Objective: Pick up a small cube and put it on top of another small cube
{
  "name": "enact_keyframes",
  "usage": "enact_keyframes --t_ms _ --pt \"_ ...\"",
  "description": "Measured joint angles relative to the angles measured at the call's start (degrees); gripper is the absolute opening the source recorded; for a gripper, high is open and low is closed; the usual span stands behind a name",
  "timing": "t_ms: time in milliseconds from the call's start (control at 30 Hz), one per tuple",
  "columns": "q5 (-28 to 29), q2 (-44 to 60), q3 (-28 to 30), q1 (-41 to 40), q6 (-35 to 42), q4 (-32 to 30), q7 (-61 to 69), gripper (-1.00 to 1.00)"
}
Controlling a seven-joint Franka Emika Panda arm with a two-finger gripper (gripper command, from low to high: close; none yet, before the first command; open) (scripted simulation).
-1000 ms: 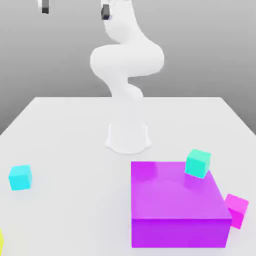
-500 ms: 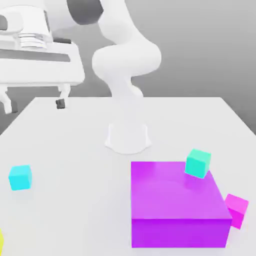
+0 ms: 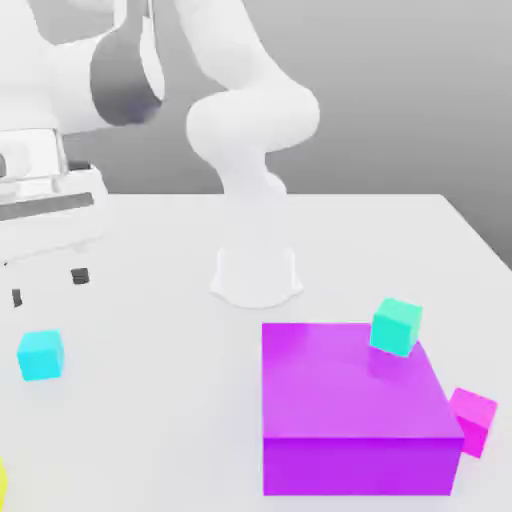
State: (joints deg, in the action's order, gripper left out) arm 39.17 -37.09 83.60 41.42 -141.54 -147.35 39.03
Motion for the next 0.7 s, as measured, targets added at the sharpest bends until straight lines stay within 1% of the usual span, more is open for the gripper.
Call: enact_keyframes --t_ms 100,133,200,300,433,633,667,700 --pt "13.1 0.0 14.0 2.1 0.2 -0.3 14.9 0.00" --pt "16.1 0.2 16.8 2.1 0.3 -0.4 18.3 0.00" --pt "19.5 0.6 19.4 1.2 0.6 -0.7 22.9 0.00" --pt "22.7 1.2 21.3 -0.2 0.9 -1.0 27.2 0.00" --pt "27.2 0.1 27.0 4.1 -0.4 0.3 25.8 0.00" --pt "35.8 -4.6 36.6 11.3 -2.0 2.7 20.5 0.00" --pt "36.7 -5.2 37.6 12.0 -2.1 2.9 19.9 -1.00" --pt "36.7 -5.2 37.6 12.0 -2.1 2.9 19.9 -1.00"
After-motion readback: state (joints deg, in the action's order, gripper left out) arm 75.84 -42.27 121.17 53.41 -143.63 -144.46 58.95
